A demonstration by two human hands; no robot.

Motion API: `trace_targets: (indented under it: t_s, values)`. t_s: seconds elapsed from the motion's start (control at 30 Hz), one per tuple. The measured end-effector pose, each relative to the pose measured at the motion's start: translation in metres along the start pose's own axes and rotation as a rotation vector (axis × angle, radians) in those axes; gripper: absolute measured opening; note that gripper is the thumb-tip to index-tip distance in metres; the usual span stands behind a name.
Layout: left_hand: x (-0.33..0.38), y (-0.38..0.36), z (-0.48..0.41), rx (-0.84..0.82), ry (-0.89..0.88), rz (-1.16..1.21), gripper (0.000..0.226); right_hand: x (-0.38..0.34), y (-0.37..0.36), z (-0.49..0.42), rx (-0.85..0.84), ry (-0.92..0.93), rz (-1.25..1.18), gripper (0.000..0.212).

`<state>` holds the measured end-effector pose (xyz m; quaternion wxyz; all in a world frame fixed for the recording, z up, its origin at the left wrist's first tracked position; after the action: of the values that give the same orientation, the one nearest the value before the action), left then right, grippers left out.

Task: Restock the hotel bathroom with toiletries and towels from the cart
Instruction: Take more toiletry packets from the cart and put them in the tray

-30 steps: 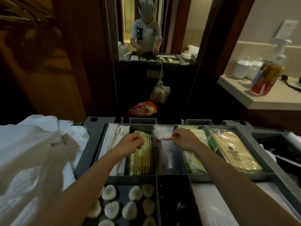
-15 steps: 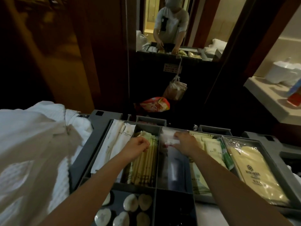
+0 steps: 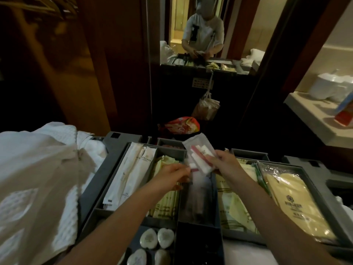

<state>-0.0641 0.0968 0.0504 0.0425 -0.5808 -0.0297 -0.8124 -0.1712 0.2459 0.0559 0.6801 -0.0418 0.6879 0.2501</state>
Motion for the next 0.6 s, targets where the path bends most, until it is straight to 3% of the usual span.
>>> trace_targets:
  t_s: [0.13,0.23,0.4,0.53,0.6]
  values:
    - [-0.001,-0.014,0.001,0.011,-0.025,0.230,0.016,-0.003,-0.011,0.031,-0.038,-0.085,-0.167,0.014]
    - [-0.006,-0.018,0.002,0.144,-0.034,0.202,0.016,-0.002,-0.021,0.045,-0.043,-0.038,-0.060,0.016]
    - [-0.015,-0.003,0.008,0.252,0.022,0.202,0.021,0.003,-0.030,0.038,-0.201,-0.020,0.053,0.015]
    - [-0.026,0.017,0.010,0.349,0.052,0.180,0.013,0.019,-0.019,0.011,-0.214,0.057,0.405,0.011]
    - [-0.032,0.024,0.013,0.373,0.059,0.081,0.014,0.029,-0.014,0.002,-0.254,0.048,0.725,0.031]
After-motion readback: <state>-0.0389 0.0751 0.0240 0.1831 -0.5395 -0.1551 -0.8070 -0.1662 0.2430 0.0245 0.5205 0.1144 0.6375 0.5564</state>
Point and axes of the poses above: each hand's wrist, its own z-axis away from the middle knuckle, its own y-axis out of the back of the hand, x = y × z, the point moved 2 cm from there along -z, towards the middle knuckle, and after that the axes turned 3 degrees about -z, right-handed, at the moved point
